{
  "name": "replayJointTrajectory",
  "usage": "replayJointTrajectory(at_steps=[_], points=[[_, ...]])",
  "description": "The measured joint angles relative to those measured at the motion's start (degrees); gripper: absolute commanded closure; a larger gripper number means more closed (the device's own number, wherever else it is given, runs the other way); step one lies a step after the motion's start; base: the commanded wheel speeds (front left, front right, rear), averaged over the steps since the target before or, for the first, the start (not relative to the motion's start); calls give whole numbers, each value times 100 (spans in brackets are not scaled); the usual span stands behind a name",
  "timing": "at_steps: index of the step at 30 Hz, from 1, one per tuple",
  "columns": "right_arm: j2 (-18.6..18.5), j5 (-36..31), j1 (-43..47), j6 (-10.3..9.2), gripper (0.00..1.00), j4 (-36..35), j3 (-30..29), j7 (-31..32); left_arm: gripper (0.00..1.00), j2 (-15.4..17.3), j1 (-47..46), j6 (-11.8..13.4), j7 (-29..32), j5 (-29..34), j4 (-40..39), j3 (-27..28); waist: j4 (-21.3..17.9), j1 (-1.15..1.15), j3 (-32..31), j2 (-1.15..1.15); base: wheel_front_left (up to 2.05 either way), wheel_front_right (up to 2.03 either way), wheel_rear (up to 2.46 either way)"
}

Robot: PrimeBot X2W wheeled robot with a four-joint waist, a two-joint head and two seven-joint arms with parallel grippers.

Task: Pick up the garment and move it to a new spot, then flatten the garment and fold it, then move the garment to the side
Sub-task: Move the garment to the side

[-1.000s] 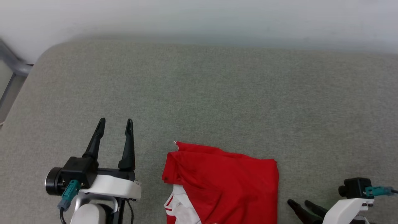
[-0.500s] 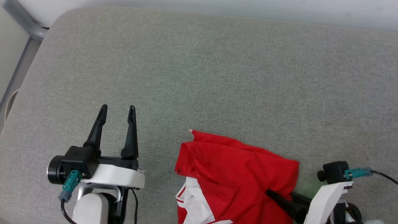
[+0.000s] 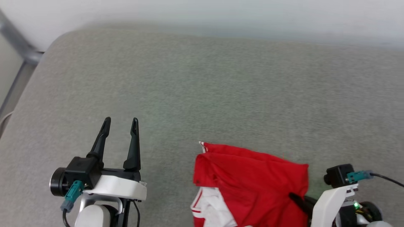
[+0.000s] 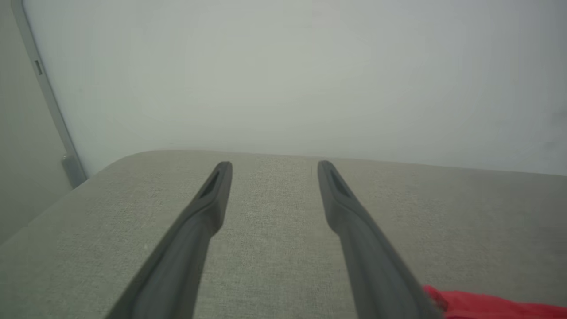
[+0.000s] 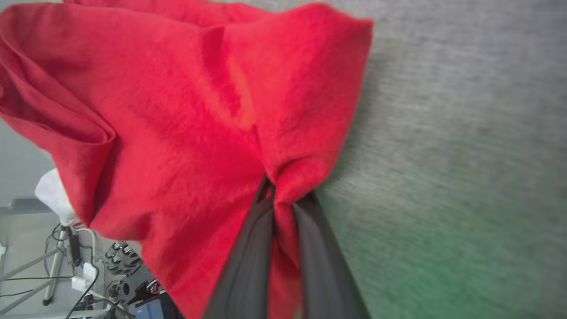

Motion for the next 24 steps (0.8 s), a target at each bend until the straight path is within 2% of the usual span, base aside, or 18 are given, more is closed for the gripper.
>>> replayJointTrajectory(at_steps=[6, 14, 19, 24], points=[[-296, -758, -91, -11, 100, -260, -167, -10, 0, 25, 56, -77, 0, 7, -88, -21, -563, 0, -121, 0, 0, 0, 0], [-588, -1662, -543, -13, 100, -838, -426, 40, 0, 238, 9, -100, 0, 291, -192, -114, -1674, 0, -52, 0, 0, 0, 0], [-657, -1796, -883, -11, 100, -913, -537, -32, 0, 331, -208, -134, 0, 345, -263, -246, -2398, 0, 145, 0, 0, 0, 0], [-566, -1762, -1239, -14, 100, -516, -811, -192, 0, 513, -495, -177, 38, 394, -325, -442, -2912, 0, 493, 0, 0, 0, 0]])
